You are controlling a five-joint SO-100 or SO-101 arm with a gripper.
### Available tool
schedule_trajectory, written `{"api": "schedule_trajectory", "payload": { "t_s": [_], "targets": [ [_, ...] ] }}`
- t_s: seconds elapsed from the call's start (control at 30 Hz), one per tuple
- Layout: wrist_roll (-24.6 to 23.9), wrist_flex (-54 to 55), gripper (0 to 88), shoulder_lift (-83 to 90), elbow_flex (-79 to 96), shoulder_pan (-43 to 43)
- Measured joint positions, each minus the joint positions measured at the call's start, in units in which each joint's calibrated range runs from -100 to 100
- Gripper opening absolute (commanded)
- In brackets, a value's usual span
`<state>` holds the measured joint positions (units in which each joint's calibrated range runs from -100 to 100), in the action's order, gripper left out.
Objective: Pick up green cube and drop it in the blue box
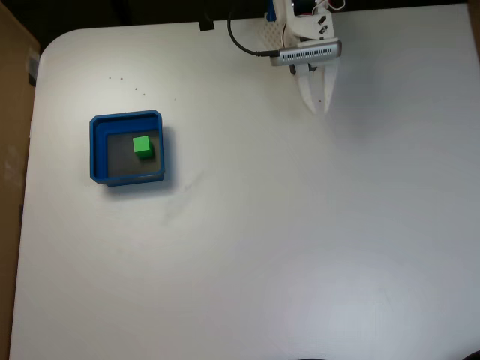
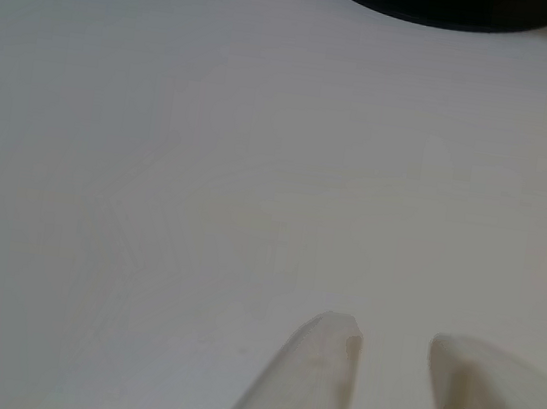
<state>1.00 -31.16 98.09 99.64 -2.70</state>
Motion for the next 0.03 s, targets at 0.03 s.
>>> {"api": "schedule_trajectory", "payload": {
  "t_s": [0.03],
  "targets": [
    [0.0, 0.0, 1.3, 0.0, 0.0, 0.0]
  ]
}}
